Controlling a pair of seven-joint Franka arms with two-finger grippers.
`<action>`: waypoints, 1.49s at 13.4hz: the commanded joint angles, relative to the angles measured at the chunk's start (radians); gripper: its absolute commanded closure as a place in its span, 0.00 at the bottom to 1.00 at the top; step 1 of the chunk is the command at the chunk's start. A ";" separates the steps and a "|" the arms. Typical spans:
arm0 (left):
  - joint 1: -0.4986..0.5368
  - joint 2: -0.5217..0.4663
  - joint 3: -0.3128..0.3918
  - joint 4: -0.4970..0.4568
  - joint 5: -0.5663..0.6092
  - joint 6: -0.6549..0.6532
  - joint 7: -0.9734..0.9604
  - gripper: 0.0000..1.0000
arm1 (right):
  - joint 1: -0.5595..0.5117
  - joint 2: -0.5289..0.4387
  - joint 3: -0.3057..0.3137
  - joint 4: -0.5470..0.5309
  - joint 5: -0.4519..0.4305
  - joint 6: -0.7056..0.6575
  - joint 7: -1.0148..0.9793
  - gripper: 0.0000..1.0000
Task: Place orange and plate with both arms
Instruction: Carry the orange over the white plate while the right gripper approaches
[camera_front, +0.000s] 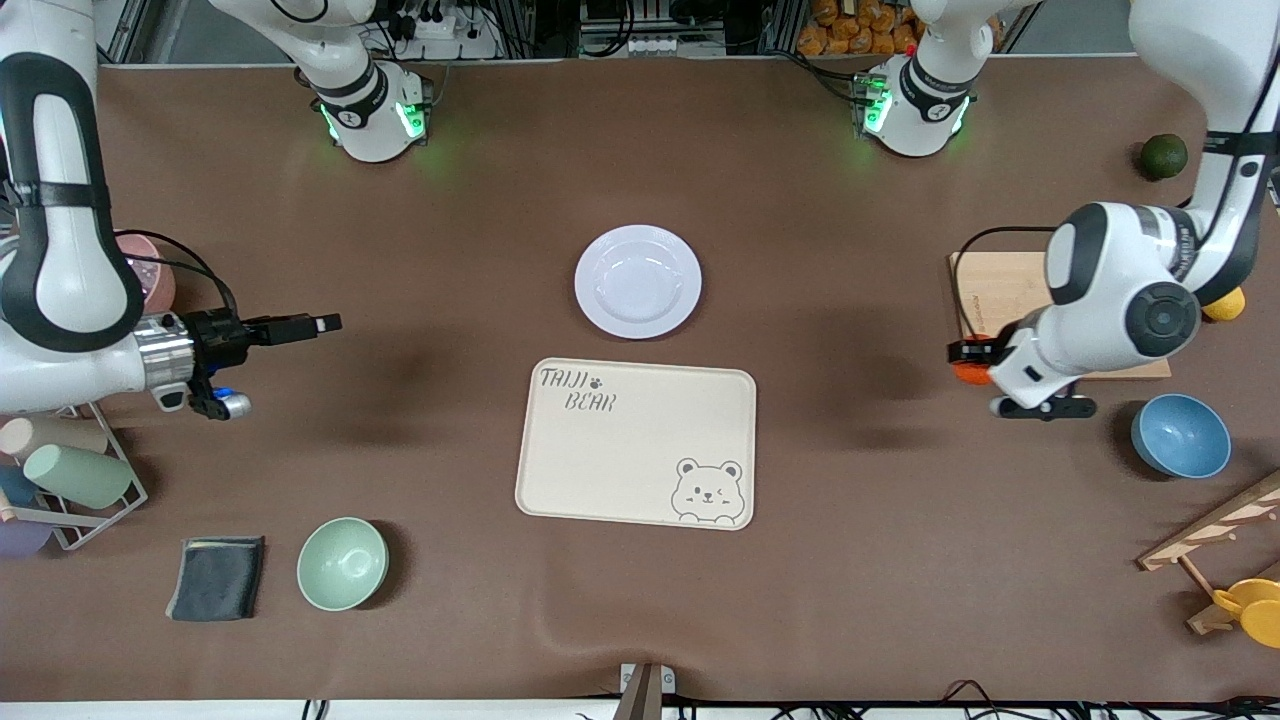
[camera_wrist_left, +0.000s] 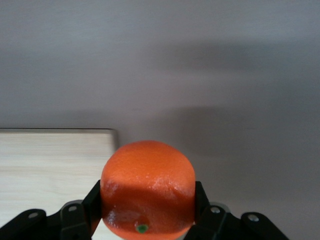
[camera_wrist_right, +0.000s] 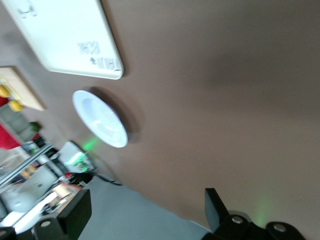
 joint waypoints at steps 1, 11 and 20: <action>-0.033 0.007 -0.105 0.084 -0.046 -0.112 -0.185 0.94 | -0.016 0.032 0.011 -0.044 0.066 0.037 -0.091 0.00; -0.444 0.176 -0.121 0.213 -0.194 -0.017 -0.867 0.93 | 0.080 0.105 0.014 -0.100 0.236 0.107 -0.119 0.00; -0.648 0.317 -0.116 0.132 -0.108 0.256 -1.261 0.93 | 0.197 0.097 0.015 -0.200 0.357 0.220 -0.313 0.00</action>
